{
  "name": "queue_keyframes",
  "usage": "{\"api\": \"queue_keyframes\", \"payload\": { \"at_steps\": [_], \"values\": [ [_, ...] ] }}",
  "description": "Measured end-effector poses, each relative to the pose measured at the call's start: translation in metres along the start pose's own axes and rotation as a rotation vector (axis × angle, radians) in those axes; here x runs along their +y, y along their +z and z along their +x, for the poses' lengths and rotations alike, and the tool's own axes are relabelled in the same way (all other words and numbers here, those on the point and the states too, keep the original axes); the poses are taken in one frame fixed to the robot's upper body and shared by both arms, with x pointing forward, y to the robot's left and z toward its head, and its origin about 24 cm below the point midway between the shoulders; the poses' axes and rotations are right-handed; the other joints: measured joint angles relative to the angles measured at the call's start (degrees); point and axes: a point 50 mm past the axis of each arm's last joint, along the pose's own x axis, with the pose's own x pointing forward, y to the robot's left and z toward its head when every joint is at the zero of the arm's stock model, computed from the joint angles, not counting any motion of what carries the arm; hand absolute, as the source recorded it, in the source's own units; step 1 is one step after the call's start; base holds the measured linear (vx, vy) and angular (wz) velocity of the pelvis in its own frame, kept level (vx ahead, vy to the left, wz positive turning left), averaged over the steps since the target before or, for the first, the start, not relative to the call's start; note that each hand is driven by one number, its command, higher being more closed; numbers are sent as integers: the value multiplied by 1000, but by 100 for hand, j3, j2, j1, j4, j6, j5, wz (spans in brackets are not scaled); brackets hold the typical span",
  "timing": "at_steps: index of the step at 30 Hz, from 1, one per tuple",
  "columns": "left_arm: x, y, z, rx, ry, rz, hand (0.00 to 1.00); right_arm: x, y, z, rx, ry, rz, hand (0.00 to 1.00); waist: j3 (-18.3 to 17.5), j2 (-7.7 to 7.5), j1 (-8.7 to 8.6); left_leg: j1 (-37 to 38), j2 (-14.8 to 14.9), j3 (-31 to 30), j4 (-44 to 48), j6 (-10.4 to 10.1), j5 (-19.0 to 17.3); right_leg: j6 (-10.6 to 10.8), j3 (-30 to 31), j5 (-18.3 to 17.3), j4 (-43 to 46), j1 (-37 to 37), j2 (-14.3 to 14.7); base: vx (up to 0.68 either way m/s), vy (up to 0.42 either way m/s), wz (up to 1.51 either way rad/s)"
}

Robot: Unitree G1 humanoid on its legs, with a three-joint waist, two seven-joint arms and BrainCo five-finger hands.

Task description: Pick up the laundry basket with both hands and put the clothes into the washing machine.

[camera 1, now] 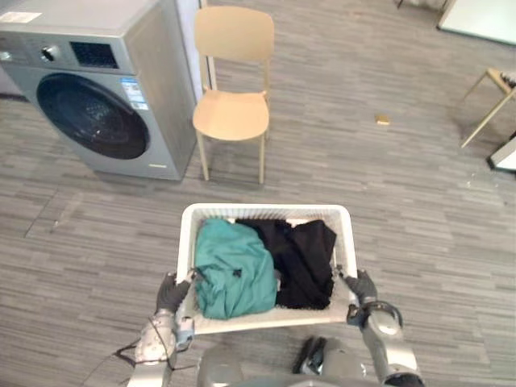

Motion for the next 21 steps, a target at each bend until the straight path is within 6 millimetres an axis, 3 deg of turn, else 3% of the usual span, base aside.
{"api": "queue_keyframes", "payload": {
  "at_steps": [1,2,4,5,6,7,8,9,10,13,16,17,18,19,20,21],
  "values": [
    [0,0,1,-1,-1,6,100,1,-2,-1,6,-3,0,100,2,-4,-54,248,18,-136,-2,-303,-185,186,390,455,-422,71,32,467,-258,27],
    [-2,-2,2,9,-3,1,100,-1,-2,-1,7,-8,-5,100,16,59,-107,384,84,-253,-41,-334,-242,254,542,724,-212,95,130,559,-360,45],
    [-8,-7,2,30,-16,-6,100,-5,-4,-3,15,-8,-29,100,-106,293,-143,608,288,-799,-85,-178,-125,267,782,630,558,-8,406,424,-311,21],
    [-14,-8,0,35,-24,-21,100,-11,-1,-2,10,-13,-54,100,-204,452,-105,512,476,-1100,199,-35,1,185,712,376,727,-34,609,511,-327,-31],
    [-17,-10,0,43,-17,-39,100,-12,4,1,-4,-9,-68,100,-242,531,-58,169,648,-1375,870,161,462,45,642,169,818,17,819,608,-383,-29],
    [-18,-11,3,49,-22,-39,100,-14,3,0,-1,-15,-64,100,-233,523,-104,-328,828,-1552,1676,476,1375,-34,500,55,704,274,963,499,-297,-10],
    [-18,-12,3,55,-22,-37,100,-14,1,-1,6,-16,-62,100,-223,518,-110,-521,986,-1569,2023,626,1864,-80,442,33,535,502,1024,496,-213,19],
    [-18,-14,3,63,-21,-36,100,-16,-3,-4,18,-23,-50,100,-179,455,-92,-907,1234,-1435,2970,741,1832,-135,366,0,178,965,1207,487,-155,12],
    [-18,-13,4,61,-21,-36,100,-16,-3,-4,15,-26,-43,100,-119,370,-61,-1218,1253,-1138,3705,1013,1623,-141,363,-3,-179,1404,1304,482,-129,7],
    [-17,-9,6,44,-19,-42,100,-16,5,-3,-16,-25,-32,100,-32,129,61,-1883,970,-359,3679,910,1106,-133,241,2,-735,2020,1304,472,-68,15],
    [-15,-2,12,16,-6,-48,100,-12,12,-1,-44,-14,-25,100,55,-14,231,-2435,628,302,2089,747,901,-64,17,-32,-950,2377,1155,392,108,23],
    [-11,-2,11,19,7,-54,100,-10,12,-1,-47,-7,-17,100,108,-113,264,-2470,380,436,1151,671,990,197,-99,-168,-944,2572,958,405,216,31],
    [-10,-4,10,25,14,-59,100,-9,12,-1,-47,-5,-16,100,103,-109,266,-2458,284,453,568,545,1172,332,-157,-245,-941,2680,912,442,265,38],
    [-8,-7,5,33,30,-68,100,-8,13,0,-47,-3,-14,100,100,-129,278,-2337,82,387,-148,804,2129,638,-196,-419,-955,2891,871,512,278,68],
    [1,-1,9,12,54,-54,100,4,13,2,-48,14,23,100,29,-466,198,-2343,-294,450,-332,798,2152,654,-250,-457,-1104,2913,633,421,224,68],
    [4,1,11,1,71,-60,100,9,18,5,-63,27,29,100,46,-500,236,-2354,-364,431,-336,840,2123,622,-253,-428,-1159,2919,616,373,167,60]
  ]
}}
